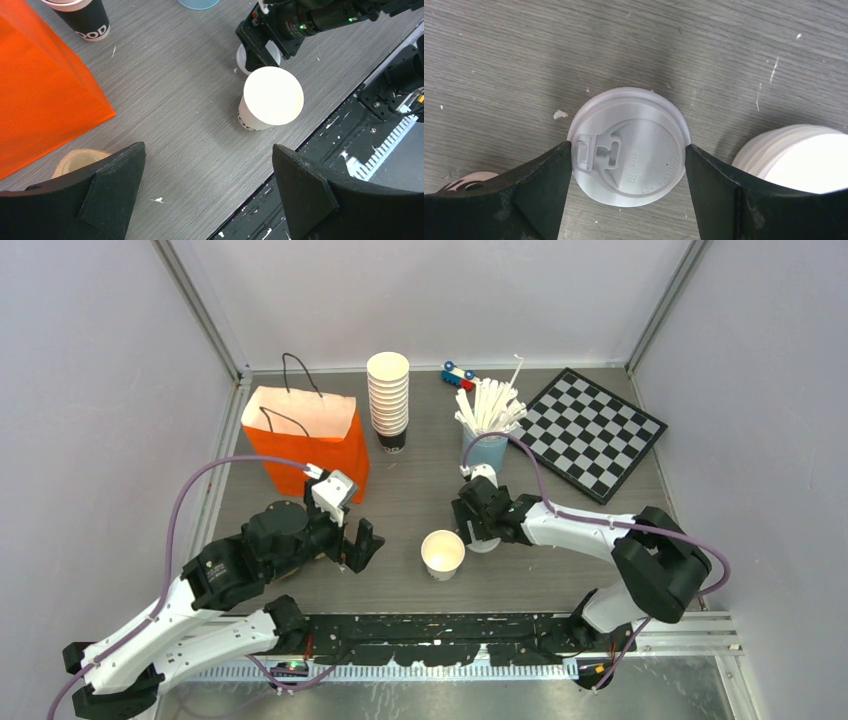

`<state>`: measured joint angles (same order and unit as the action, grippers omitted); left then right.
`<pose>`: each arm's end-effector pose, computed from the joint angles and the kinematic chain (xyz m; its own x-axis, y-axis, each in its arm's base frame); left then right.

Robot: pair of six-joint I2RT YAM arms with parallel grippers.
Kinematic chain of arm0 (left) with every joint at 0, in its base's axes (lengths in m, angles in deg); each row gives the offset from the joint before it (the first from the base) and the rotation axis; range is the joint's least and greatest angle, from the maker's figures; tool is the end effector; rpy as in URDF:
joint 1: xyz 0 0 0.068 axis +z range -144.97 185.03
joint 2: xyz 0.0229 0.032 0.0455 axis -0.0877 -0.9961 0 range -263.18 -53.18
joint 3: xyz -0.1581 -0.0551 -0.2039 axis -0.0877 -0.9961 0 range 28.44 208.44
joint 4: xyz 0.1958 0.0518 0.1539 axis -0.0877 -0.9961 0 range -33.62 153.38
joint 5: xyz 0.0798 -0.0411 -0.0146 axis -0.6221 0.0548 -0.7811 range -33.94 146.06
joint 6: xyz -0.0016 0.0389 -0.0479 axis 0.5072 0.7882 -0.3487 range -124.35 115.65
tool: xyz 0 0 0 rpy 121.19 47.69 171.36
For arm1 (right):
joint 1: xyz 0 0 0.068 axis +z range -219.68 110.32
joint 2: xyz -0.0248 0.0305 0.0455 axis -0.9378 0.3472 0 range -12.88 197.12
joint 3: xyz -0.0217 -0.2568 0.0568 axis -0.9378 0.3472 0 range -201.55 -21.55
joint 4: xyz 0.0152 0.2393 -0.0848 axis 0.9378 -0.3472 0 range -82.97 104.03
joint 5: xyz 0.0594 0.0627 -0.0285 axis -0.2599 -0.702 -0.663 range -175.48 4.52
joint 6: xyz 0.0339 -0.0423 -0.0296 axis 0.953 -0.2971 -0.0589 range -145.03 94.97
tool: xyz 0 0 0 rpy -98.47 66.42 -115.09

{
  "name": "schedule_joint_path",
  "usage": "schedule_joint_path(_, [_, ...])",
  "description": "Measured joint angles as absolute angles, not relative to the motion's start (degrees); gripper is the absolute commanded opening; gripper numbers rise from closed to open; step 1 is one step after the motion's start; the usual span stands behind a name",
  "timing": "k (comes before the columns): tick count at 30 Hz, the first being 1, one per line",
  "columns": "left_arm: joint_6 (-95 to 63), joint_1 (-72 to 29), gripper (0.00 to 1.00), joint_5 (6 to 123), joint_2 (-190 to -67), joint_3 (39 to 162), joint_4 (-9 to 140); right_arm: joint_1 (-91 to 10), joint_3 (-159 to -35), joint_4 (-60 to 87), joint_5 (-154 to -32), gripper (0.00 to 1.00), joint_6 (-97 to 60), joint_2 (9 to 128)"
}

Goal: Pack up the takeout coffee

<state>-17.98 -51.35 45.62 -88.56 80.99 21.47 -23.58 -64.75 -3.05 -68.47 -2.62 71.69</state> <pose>0.0791 -0.1038 0.3383 -0.3967 0.1781 -0.9005 0.6527 0.7445 -0.1403 0.2011 0.1892 0.1542 -0.7685 -0.2730 -0.5787 -0.3136 0.9490 -0.0311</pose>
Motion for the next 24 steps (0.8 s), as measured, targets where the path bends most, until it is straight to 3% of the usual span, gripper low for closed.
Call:
schedule_joint_path(16, [-31.75,-50.14,1.0,42.26,-97.01,80.08,20.88,-20.39,-76.99,-25.24,-68.82,0.75,4.99,48.63])
schedule_joint_path(24, [-39.25,-30.63,1.0,61.19,-97.67,78.61,23.55,-6.07,-86.96,-31.33,-66.48,0.76,7.35,52.92])
